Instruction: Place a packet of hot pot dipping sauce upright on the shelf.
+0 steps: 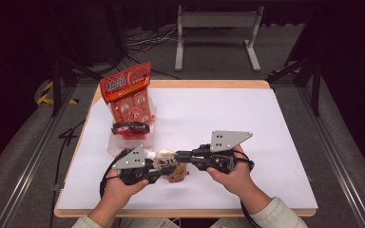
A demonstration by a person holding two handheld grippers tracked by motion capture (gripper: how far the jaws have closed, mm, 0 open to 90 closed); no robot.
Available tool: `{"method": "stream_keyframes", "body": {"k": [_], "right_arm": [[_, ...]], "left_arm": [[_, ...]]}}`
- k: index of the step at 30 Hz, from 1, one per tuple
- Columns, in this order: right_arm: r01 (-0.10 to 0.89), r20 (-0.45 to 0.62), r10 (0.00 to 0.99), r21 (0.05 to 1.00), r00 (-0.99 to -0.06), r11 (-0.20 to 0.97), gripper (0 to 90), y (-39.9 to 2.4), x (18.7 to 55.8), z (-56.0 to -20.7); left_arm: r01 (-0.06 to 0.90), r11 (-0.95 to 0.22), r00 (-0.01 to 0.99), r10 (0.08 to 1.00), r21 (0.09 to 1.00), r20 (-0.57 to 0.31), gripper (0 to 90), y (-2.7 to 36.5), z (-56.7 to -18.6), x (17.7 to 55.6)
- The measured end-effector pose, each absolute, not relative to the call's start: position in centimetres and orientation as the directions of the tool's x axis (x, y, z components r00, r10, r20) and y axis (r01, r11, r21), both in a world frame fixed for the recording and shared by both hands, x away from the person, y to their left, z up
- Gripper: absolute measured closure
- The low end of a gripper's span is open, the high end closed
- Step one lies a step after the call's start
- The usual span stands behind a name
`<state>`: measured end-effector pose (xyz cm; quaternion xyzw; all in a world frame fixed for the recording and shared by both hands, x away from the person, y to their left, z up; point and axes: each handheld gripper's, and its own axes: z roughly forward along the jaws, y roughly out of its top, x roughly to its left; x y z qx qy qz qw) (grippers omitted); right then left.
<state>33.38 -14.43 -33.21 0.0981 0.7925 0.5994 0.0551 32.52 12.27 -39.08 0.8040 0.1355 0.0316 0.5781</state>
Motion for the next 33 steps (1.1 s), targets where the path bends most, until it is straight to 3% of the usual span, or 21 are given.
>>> {"method": "stream_keyframes", "body": {"k": [6, 17, 33], "right_arm": [[0.088, 0.032, 0.216, 0.964, -0.976, 0.253, 85.2, -14.5, 33.4, -33.2], [0.101, 0.051, 0.235, 0.974, -0.971, 0.204, 64.3, -16.1, 33.9, -33.0], [0.139, 0.049, 0.385, 0.968, -0.922, 0.21, 59.8, -20.4, 35.9, -33.8]], "left_arm": [[0.185, -0.307, 0.959, 0.262, 0.934, -0.104, 83.8, 12.5, -38.9, 32.5], [0.182, -0.309, 0.953, 0.288, 0.934, -0.09, 84.0, 14.4, -37.8, 32.7], [0.174, -0.332, 0.945, 0.322, 0.927, -0.062, 83.9, 17.4, -35.5, 33.0]]}}
